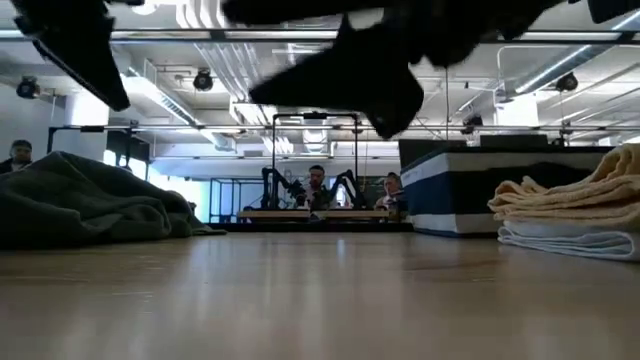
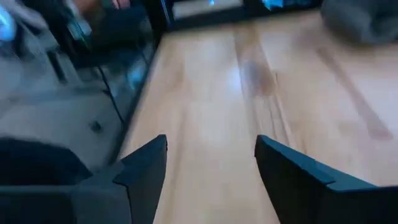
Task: Fold towel
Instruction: Fold the gray towel
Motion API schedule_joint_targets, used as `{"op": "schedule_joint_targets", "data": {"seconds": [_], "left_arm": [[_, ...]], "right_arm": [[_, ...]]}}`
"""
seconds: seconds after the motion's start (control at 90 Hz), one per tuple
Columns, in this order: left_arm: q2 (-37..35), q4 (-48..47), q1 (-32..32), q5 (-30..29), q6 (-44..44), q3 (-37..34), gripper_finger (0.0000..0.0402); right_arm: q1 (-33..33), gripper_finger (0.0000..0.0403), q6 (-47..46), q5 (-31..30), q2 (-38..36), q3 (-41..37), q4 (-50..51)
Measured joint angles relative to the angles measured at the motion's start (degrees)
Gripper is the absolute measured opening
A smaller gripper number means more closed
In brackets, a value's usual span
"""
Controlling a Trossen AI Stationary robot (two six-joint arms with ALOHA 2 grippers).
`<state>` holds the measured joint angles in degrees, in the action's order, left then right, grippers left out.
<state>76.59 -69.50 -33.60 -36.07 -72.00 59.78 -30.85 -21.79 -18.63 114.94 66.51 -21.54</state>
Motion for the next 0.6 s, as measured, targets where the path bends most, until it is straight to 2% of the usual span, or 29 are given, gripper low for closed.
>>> {"op": "schedule_joint_targets", "data": {"seconds": [0.144, 0.256, 0.356, 0.6], "left_arm": [[-4.06, -0.08, 9.19, 3.23, -0.17, -4.34, 0.0217], [-4.52, 0.29, 15.73, 6.96, 1.29, -7.60, 0.0240], [-3.69, 0.52, 20.19, 10.37, 4.13, -10.05, 0.0240], [-2.03, -2.56, 26.99, 12.79, 8.54, -11.43, 0.0209]], "right_arm": [[0.54, 0.0259, 0.82, -0.04, 0.56, 2.67, 9.92], [1.18, 0.0268, 1.63, -0.93, 0.50, 2.70, 12.10], [1.57, 0.0272, 1.83, -1.01, 0.54, 2.70, 11.73], [1.64, 0.0266, 1.58, -0.92, 2.38, 2.57, 11.81]]}}
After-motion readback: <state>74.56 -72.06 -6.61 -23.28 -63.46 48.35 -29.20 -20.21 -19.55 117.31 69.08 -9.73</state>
